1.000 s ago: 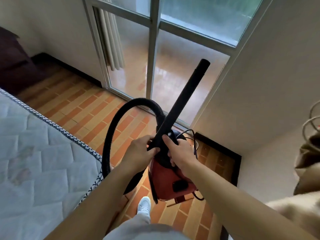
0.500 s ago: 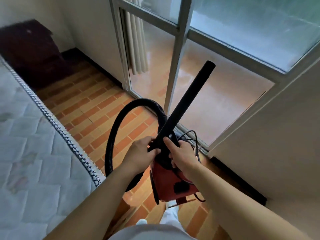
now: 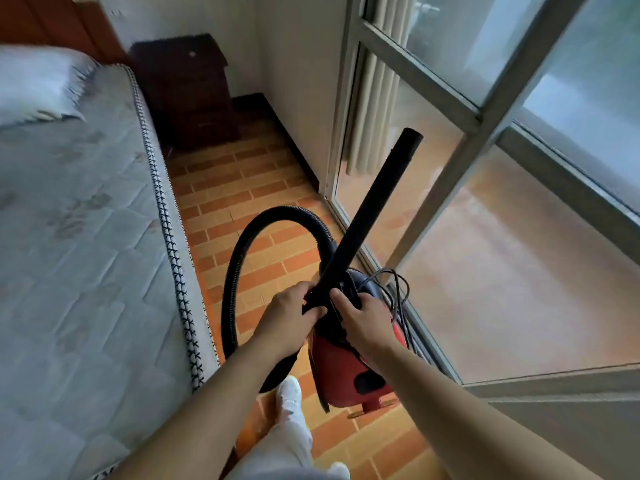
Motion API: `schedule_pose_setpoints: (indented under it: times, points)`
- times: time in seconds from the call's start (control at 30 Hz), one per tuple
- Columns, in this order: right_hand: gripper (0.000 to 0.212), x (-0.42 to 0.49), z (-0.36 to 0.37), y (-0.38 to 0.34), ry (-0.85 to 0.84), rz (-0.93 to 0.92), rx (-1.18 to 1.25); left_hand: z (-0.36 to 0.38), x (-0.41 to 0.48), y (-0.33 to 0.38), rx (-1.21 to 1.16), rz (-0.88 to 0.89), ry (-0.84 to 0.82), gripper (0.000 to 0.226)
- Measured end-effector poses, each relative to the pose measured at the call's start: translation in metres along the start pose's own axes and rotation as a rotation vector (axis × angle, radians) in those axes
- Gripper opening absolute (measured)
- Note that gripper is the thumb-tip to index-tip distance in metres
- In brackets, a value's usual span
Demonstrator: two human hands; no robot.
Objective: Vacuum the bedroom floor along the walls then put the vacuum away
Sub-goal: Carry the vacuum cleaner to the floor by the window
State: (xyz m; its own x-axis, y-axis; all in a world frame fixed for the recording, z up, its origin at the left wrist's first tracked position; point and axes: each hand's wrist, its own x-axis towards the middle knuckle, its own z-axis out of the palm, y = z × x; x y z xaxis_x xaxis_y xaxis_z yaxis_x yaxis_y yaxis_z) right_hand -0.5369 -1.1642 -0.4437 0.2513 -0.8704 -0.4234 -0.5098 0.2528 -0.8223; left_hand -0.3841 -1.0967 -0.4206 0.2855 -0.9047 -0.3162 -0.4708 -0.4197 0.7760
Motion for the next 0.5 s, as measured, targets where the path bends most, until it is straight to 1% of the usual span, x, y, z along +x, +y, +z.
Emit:
schedule_pose_setpoints:
  times: [0.07, 0.13, 0.27, 0.5]
  points:
    - [0.063, 0.032, 0.009, -0.015, -0.026, -0.003, 0.010, -0.013, 0.028, -0.004, -0.030, -0.001, 0.018, 0.035]
    - [0.064, 0.061, 0.021, -0.032, -0.041, 0.000, -0.001, -0.031, 0.057, -0.009, -0.026, 0.003, 0.022, 0.034]
    - [0.046, 0.105, 0.040, -0.066, -0.060, 0.002, 0.010, -0.070, 0.105, -0.011, -0.023, 0.002, 0.015, 0.032]
    - [0.037, 0.199, 0.069, -0.132, -0.123, -0.031, -0.001, -0.134, 0.196, -0.010, -0.008, -0.025, 0.072, 0.038]
